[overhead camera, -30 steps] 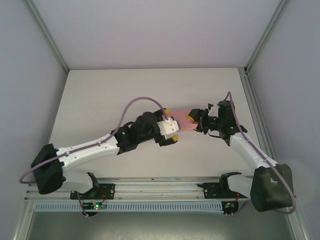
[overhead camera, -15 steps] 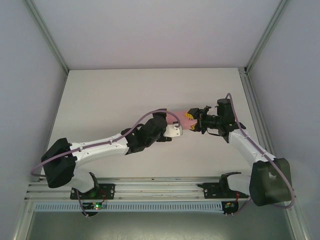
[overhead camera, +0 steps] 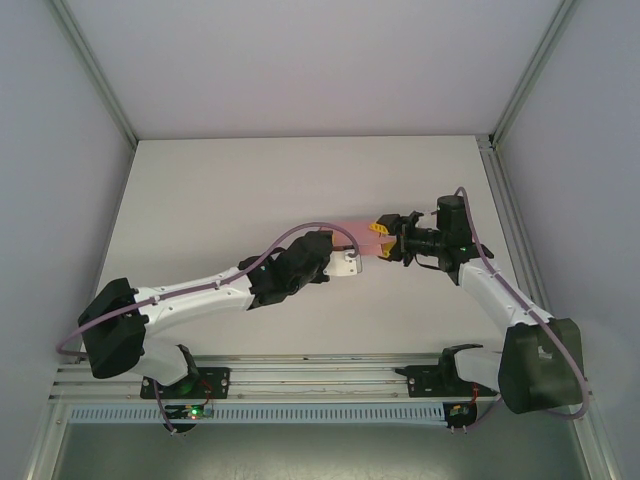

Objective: Assemble paper box

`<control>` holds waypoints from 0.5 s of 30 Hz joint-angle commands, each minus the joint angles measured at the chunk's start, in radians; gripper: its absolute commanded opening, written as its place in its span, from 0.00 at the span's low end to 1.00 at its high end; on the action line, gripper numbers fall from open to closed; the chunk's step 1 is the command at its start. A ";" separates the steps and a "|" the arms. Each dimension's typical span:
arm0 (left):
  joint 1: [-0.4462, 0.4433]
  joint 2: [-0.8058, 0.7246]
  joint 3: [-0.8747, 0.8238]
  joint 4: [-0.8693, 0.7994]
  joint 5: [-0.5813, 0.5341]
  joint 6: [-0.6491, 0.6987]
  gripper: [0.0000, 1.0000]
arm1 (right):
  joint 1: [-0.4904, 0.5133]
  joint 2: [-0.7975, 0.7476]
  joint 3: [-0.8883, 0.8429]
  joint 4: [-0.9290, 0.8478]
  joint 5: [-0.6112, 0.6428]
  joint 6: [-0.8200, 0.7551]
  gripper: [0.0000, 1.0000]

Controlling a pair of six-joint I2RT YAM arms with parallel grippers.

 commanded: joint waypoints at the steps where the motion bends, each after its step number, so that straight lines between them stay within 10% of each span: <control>1: 0.028 -0.015 0.031 -0.013 0.003 -0.014 0.38 | -0.008 -0.032 0.004 -0.004 -0.005 -0.055 0.68; 6: 0.063 -0.003 0.055 -0.095 0.048 -0.043 0.35 | -0.046 -0.100 0.096 -0.215 0.141 -0.355 0.98; 12: 0.158 0.017 0.148 -0.428 0.304 -0.083 0.31 | -0.071 -0.284 0.224 -0.318 0.547 -0.980 0.98; 15: 0.207 0.066 0.240 -0.673 0.472 -0.030 0.35 | -0.069 -0.398 0.124 -0.109 0.446 -1.154 0.98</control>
